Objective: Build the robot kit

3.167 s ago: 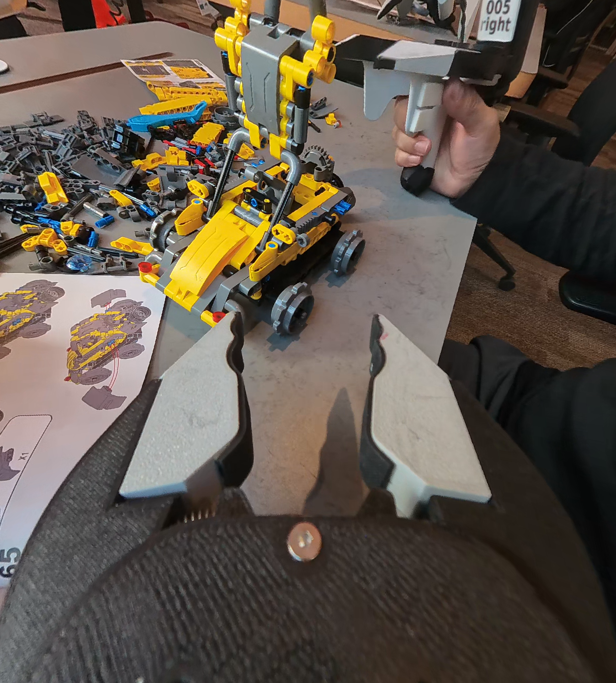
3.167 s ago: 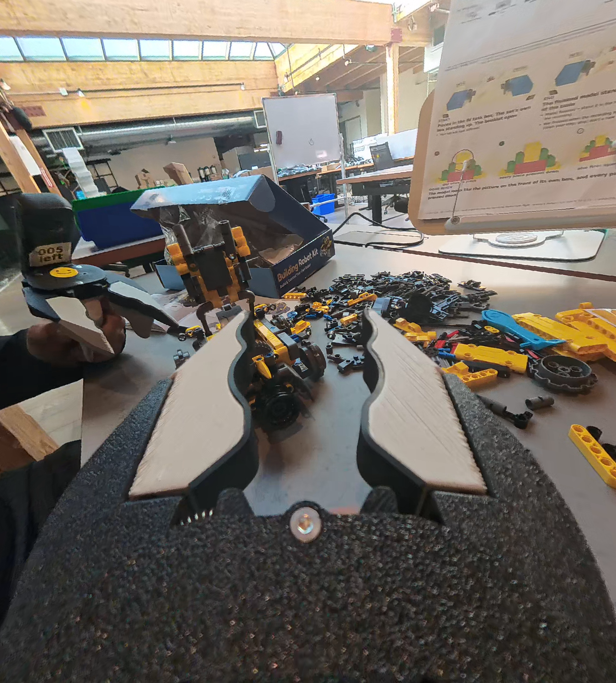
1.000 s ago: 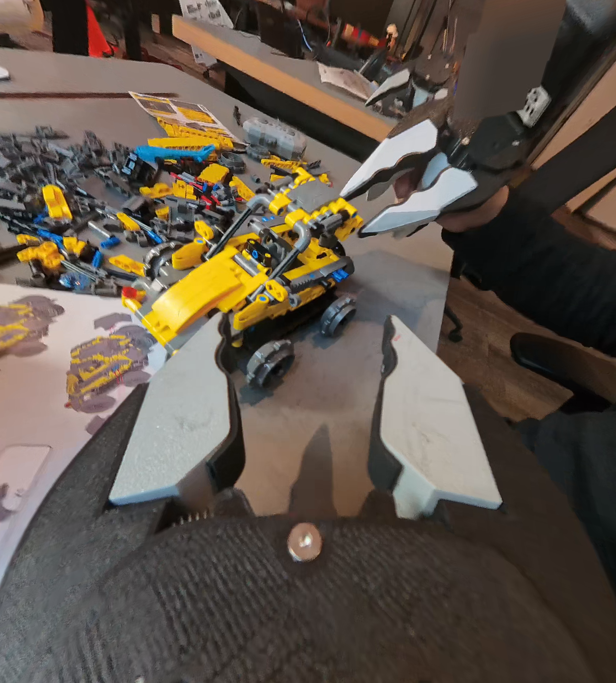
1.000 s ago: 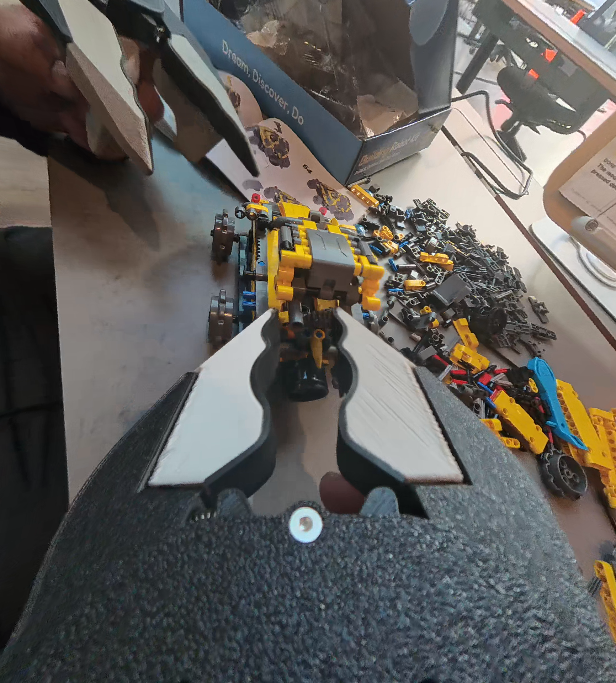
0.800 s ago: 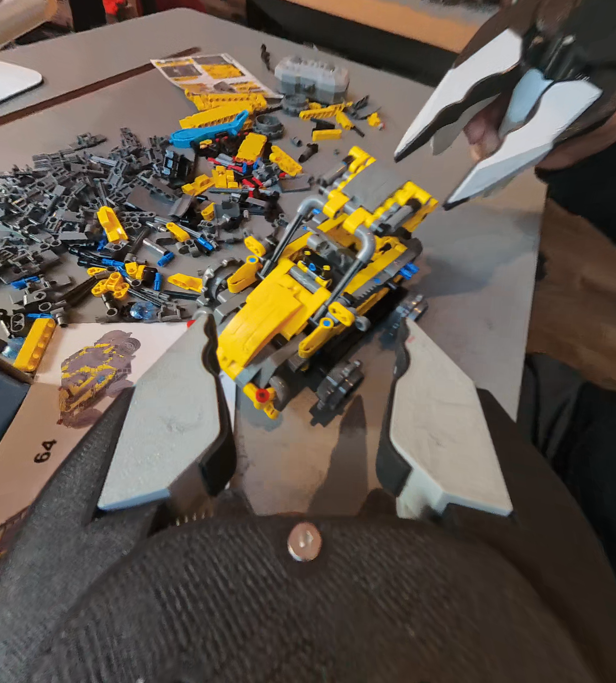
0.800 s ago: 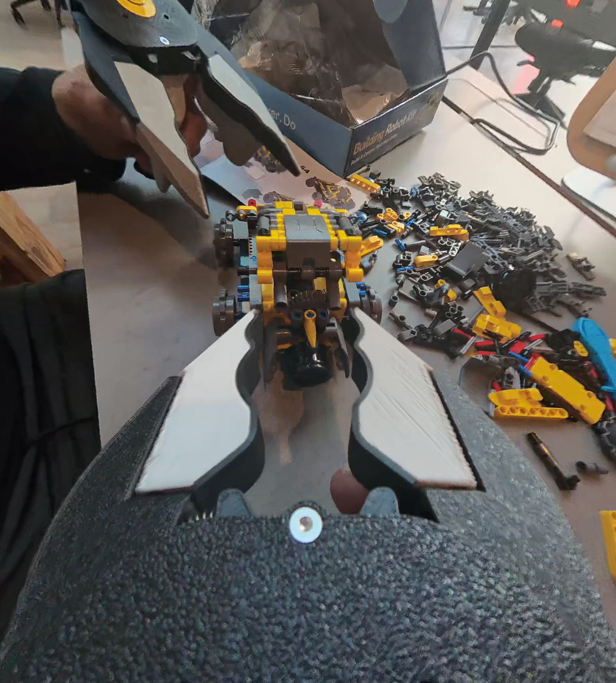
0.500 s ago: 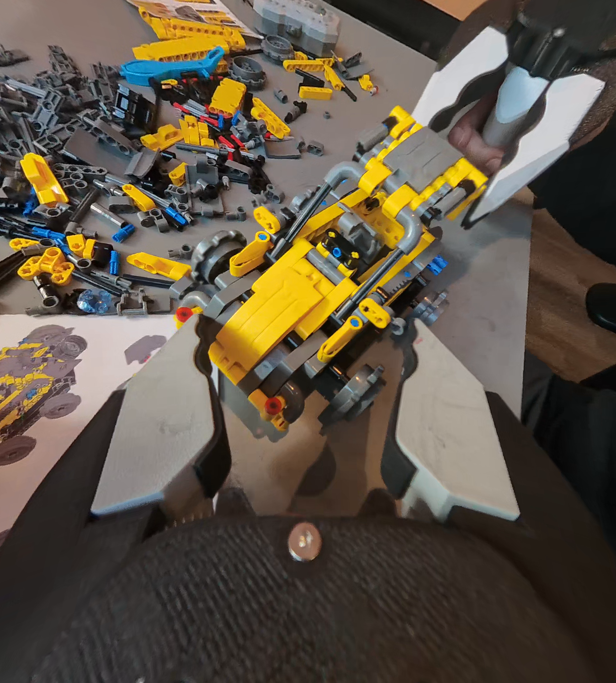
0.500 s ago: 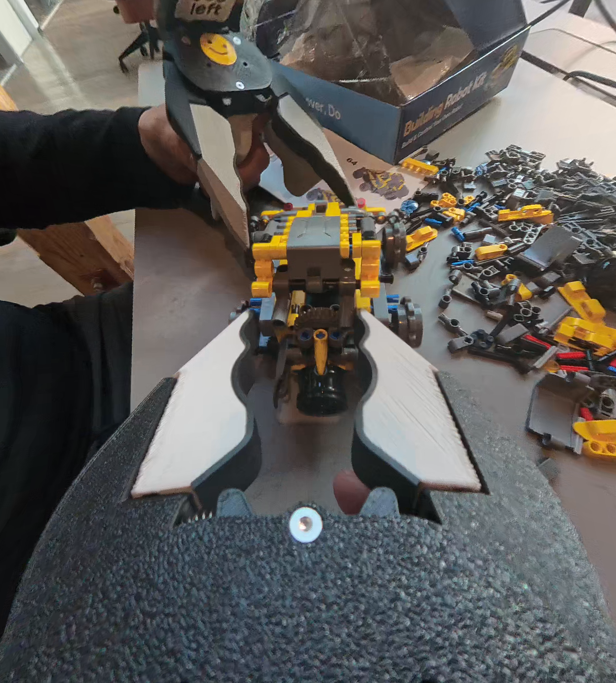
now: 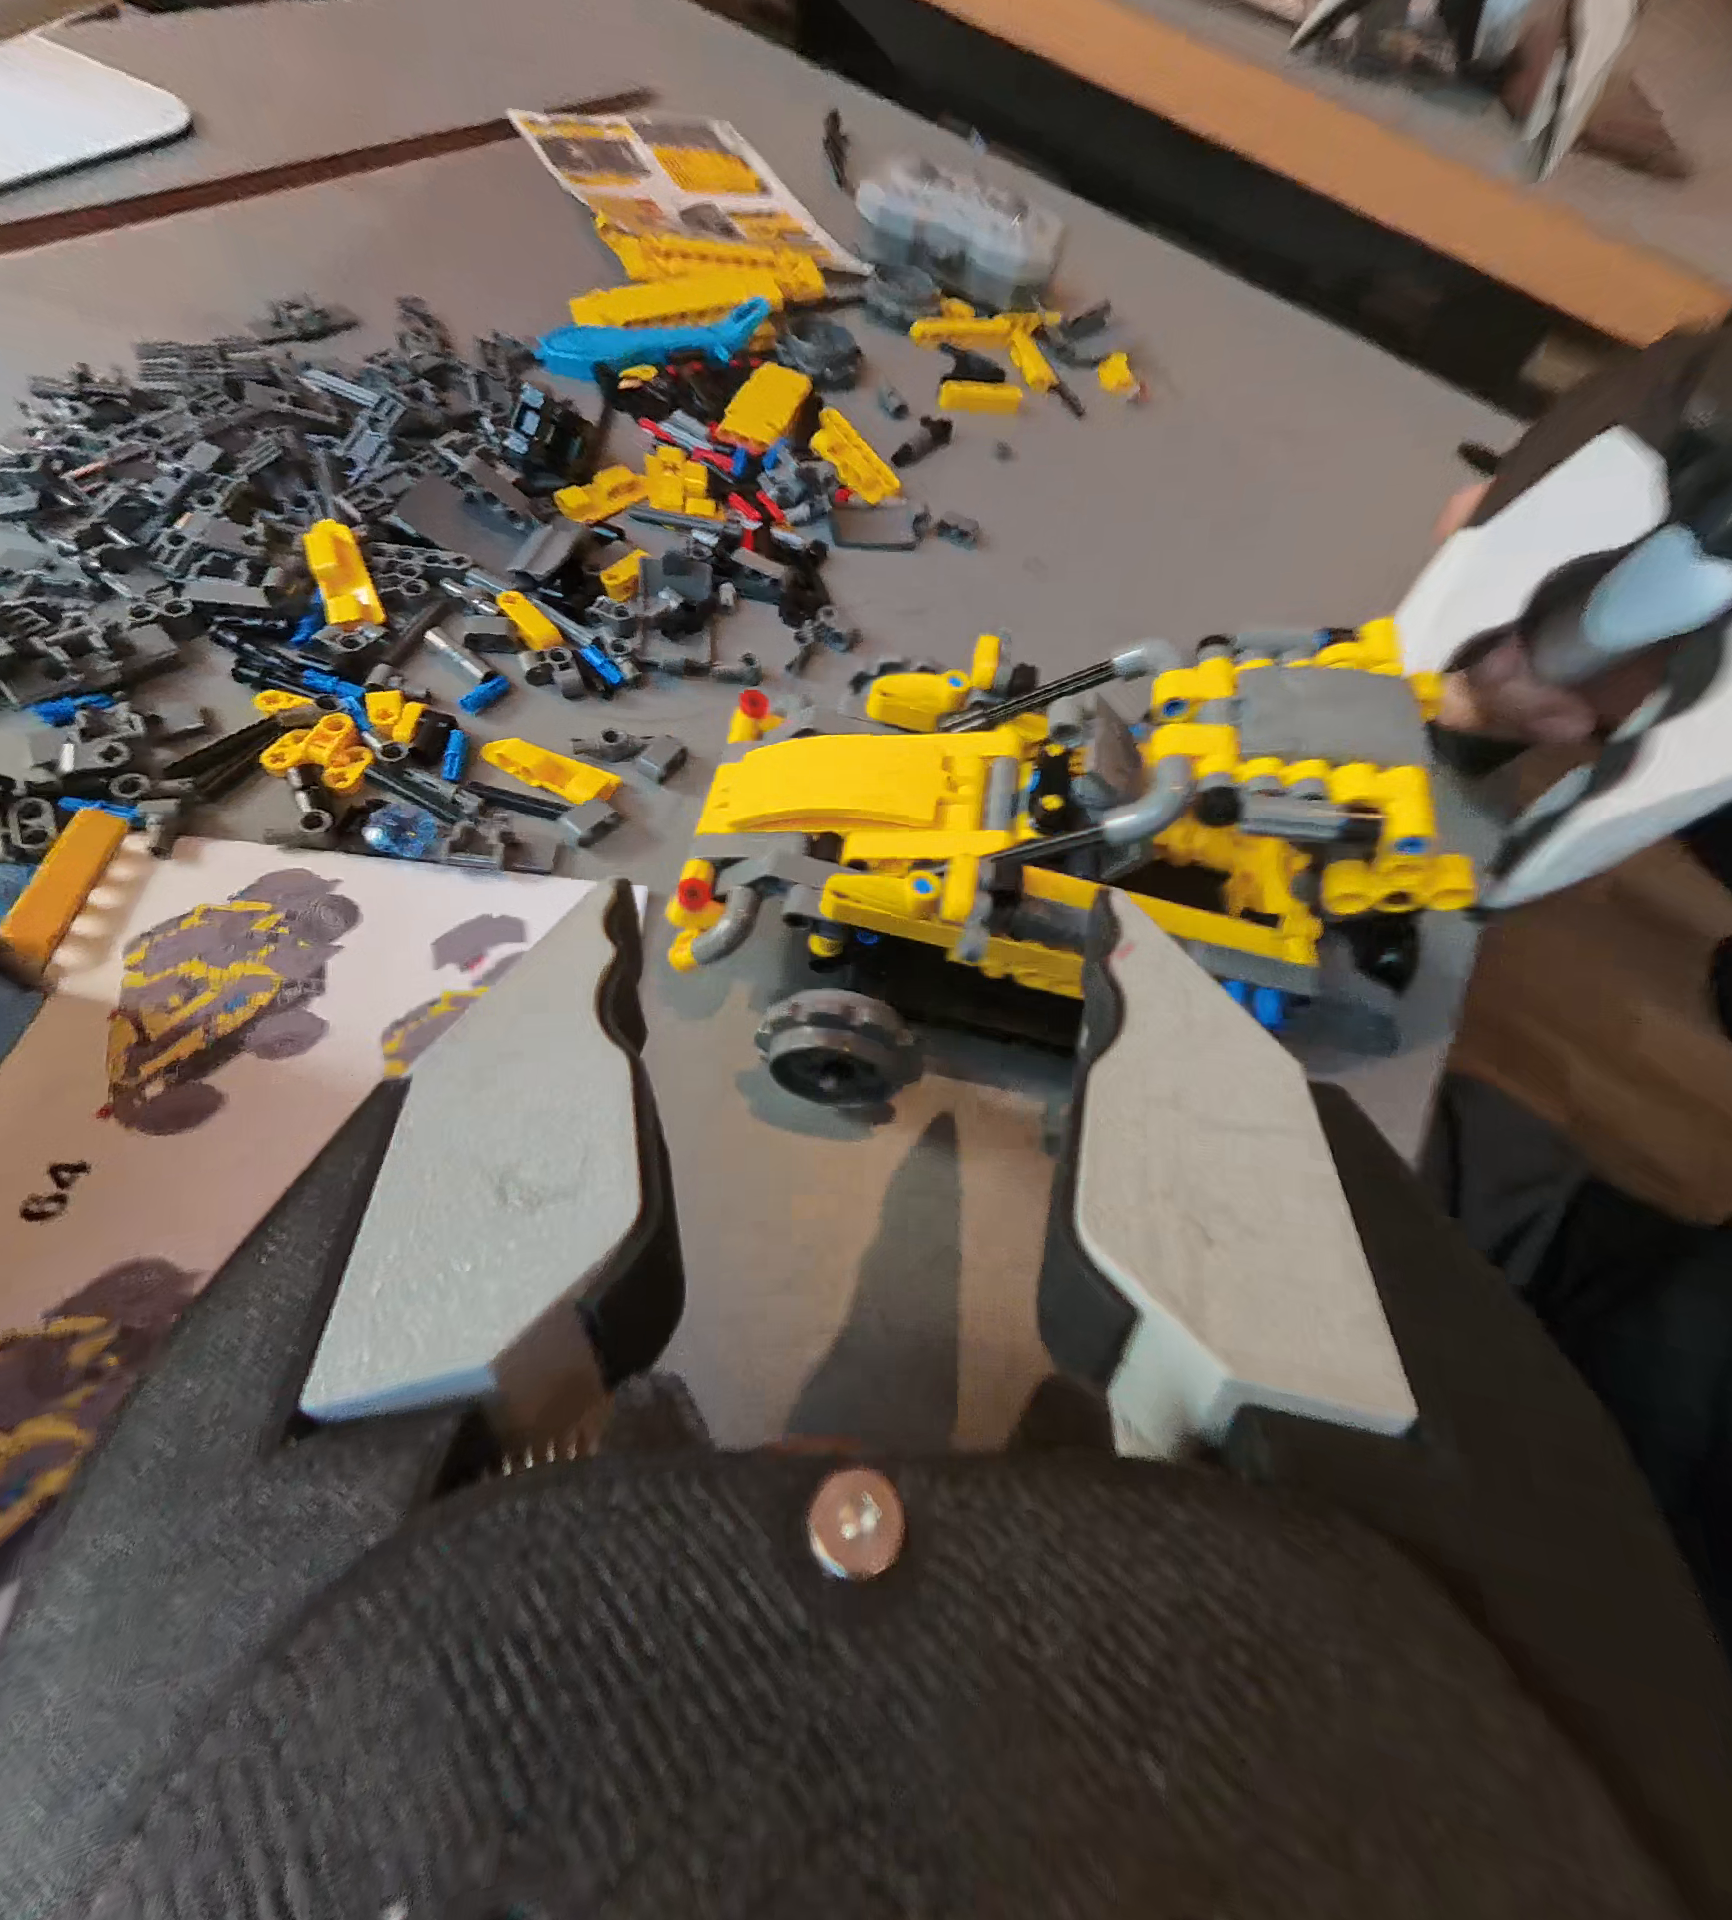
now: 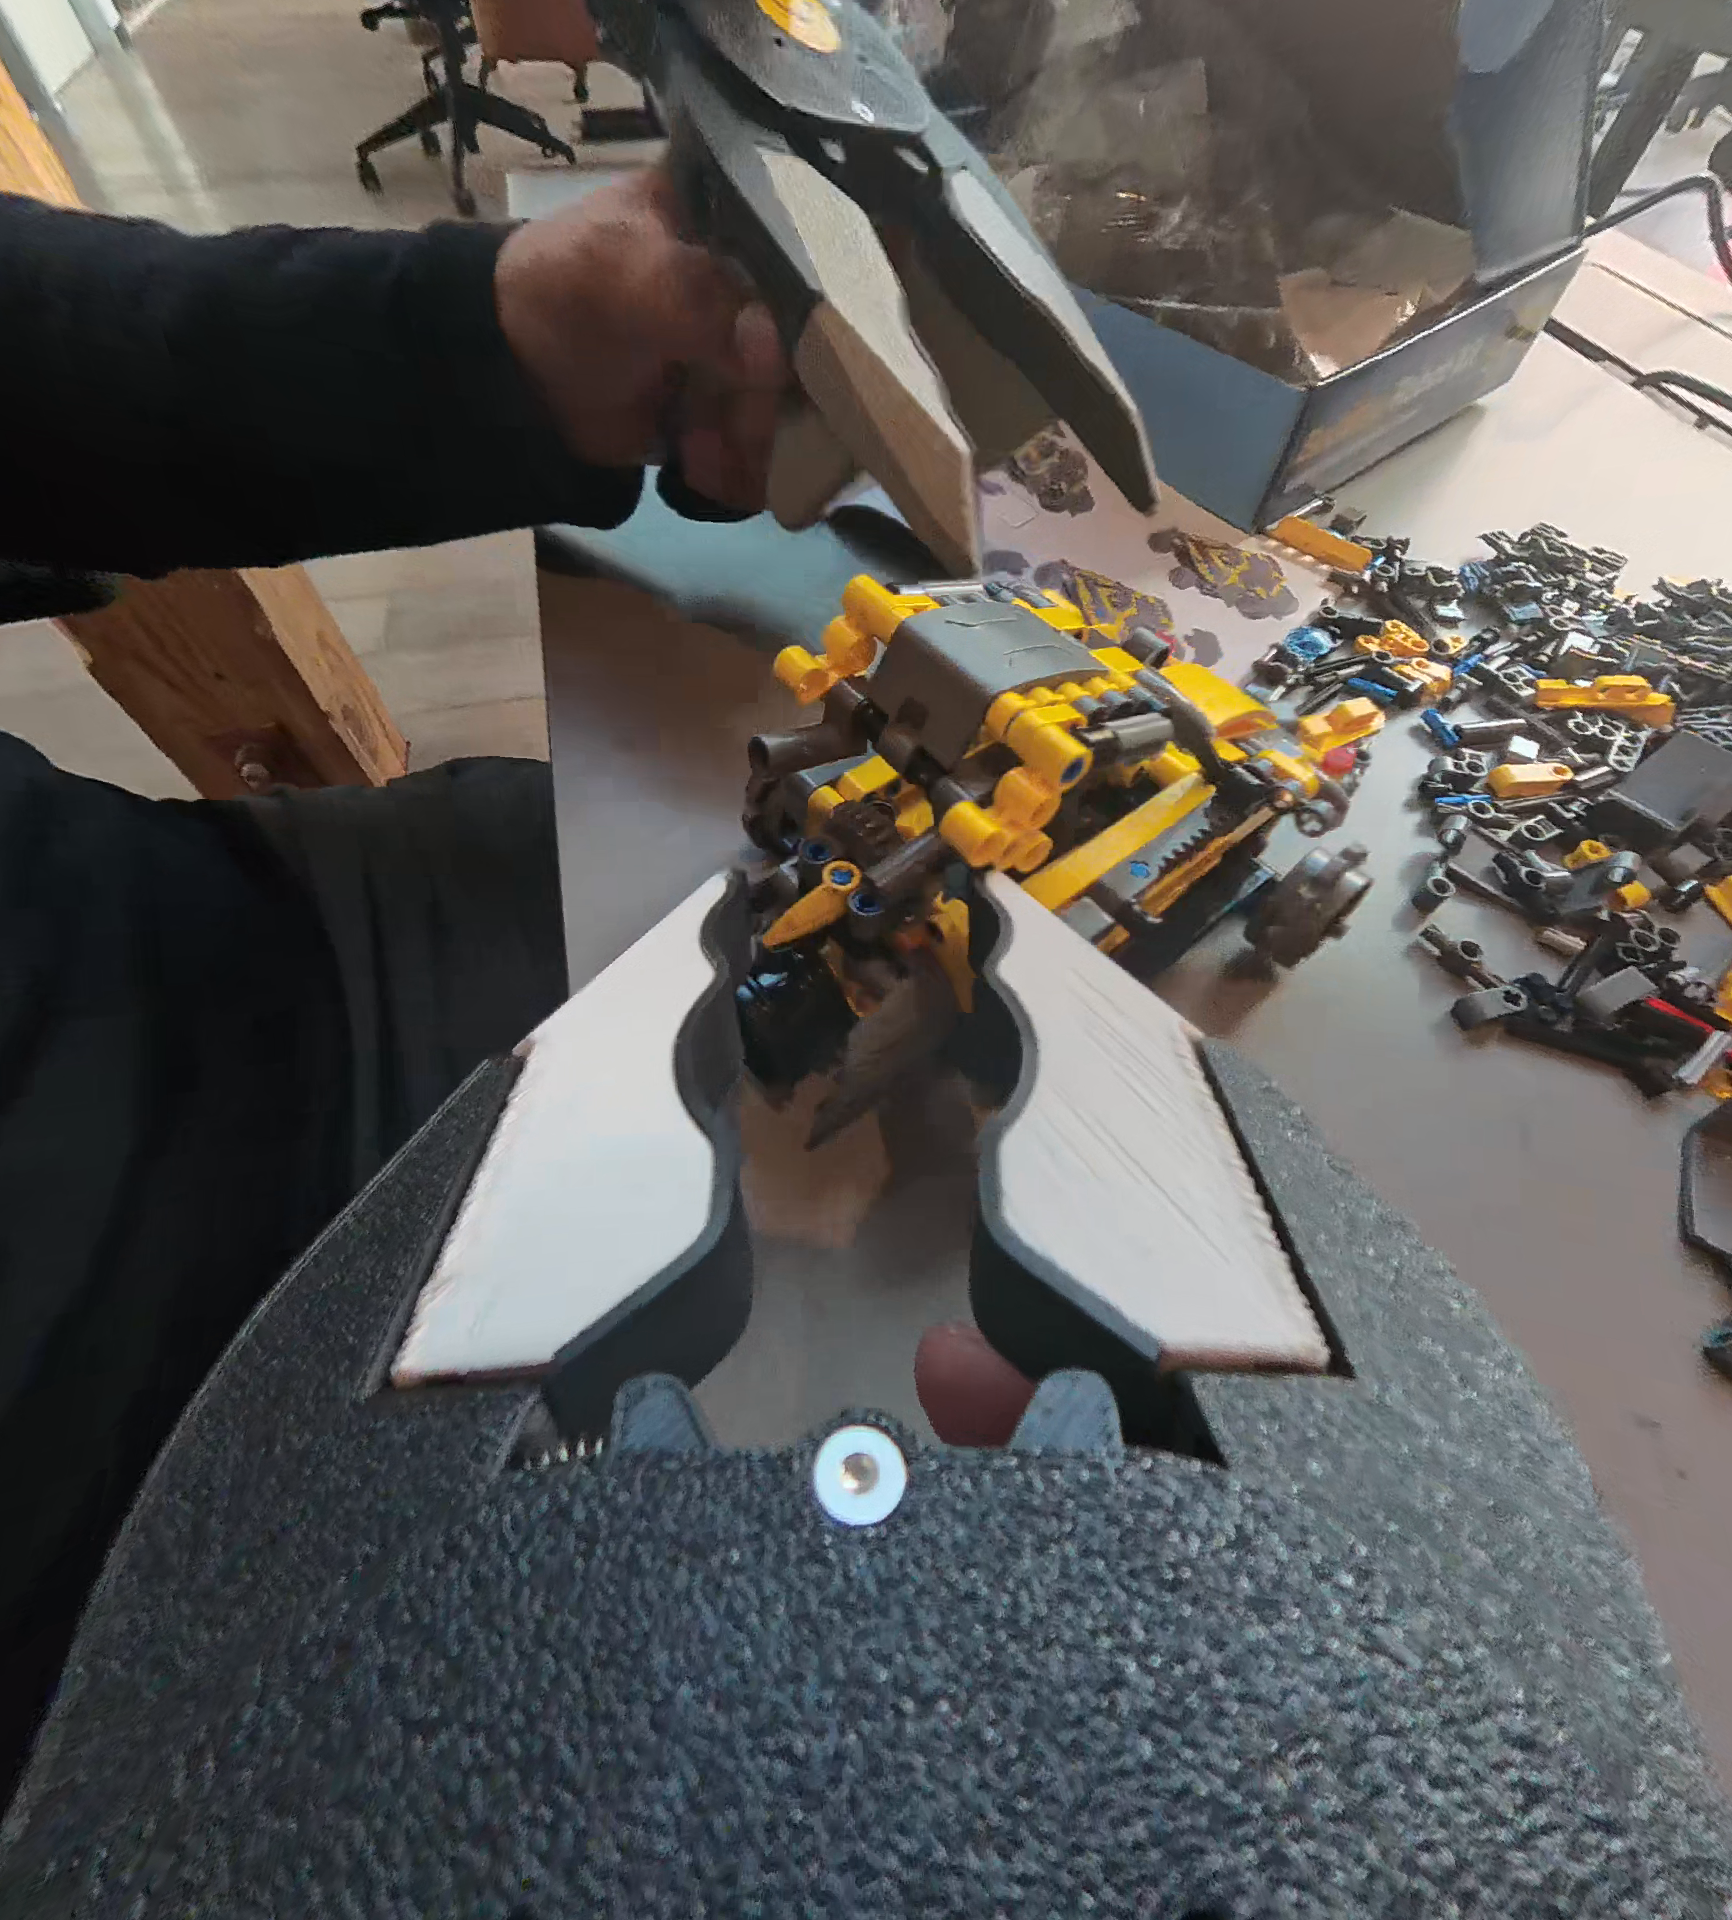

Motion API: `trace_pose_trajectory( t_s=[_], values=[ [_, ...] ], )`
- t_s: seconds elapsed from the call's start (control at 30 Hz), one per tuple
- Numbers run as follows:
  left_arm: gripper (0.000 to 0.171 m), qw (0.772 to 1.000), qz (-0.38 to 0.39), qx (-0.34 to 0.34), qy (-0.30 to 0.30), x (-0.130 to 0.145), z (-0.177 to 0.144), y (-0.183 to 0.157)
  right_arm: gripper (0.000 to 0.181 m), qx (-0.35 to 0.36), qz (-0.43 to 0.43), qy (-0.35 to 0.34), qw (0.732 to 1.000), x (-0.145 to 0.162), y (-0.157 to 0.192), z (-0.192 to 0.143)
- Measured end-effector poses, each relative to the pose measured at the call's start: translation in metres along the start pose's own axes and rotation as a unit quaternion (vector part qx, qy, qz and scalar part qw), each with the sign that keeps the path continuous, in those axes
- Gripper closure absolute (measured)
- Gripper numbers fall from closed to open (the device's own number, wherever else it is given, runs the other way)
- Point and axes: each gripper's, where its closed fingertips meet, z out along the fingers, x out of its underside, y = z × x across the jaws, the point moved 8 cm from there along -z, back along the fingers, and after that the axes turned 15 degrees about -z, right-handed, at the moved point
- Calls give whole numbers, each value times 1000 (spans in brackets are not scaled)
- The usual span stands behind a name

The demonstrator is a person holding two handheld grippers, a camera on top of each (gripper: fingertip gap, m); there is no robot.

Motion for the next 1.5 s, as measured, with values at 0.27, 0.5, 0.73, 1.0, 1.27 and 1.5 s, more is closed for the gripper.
trace_pose_trajectory(
  t_s=[0.27,0.5,0.73,1.0,1.27,1.5],
  values=[
    [96,994,9,82,65,21,-10,-77,143,36,1,-14,999,0,-19,-28],
    [114,995,18,60,74,25,14,-95,154,-4,-20,11,1000,0,-18,-16],
    [120,988,144,-49,35,27,8,-93,135,18,-87,-1,996,-3,-18,-15],
    [118,911,388,-137,12,34,9,-112,135,87,-309,113,940,-13,-2,-2],
    [135,897,415,-154,13,30,15,-107,149,50,-318,109,940,-20,-8,-5],
    [135,964,264,-13,41,12,4,-98,157,-17,-206,36,978,-25,-19,-11]
  ],
)
